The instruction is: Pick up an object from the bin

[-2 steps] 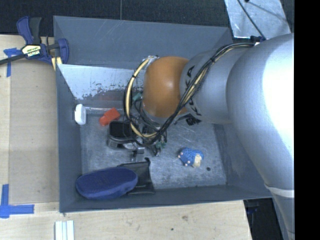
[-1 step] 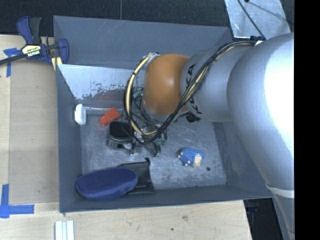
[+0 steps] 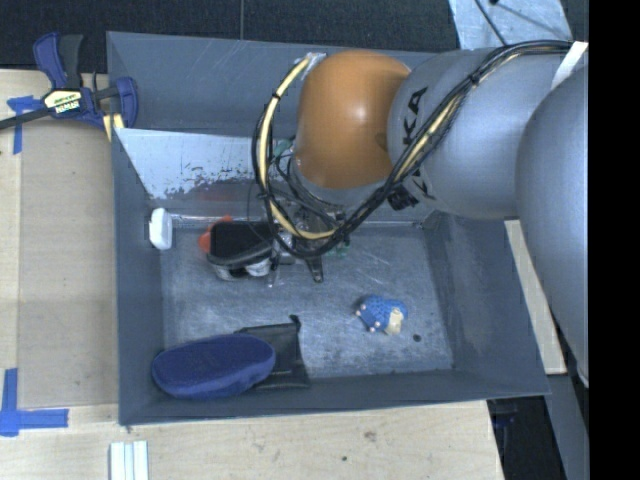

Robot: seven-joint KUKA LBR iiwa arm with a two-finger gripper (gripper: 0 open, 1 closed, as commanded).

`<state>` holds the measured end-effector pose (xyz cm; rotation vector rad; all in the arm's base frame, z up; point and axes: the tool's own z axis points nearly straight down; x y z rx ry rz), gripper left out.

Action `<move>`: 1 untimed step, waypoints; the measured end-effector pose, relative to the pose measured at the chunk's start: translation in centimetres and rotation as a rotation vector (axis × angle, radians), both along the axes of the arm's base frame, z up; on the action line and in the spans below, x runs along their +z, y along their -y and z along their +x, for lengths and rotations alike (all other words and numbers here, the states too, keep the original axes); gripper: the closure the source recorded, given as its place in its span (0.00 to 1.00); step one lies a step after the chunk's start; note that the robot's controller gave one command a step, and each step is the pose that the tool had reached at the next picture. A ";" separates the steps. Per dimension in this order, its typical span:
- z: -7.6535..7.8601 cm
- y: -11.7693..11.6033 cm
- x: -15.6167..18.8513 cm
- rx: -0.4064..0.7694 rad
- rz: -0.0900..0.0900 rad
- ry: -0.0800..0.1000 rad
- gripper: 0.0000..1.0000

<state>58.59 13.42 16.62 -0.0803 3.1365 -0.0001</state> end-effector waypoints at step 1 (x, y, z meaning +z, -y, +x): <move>-1.8 -1.1 7.7 0.028 0.000 -0.001 1.00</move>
Offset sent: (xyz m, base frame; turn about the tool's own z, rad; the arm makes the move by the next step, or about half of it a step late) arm -0.0178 0.0111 0.0747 -0.0288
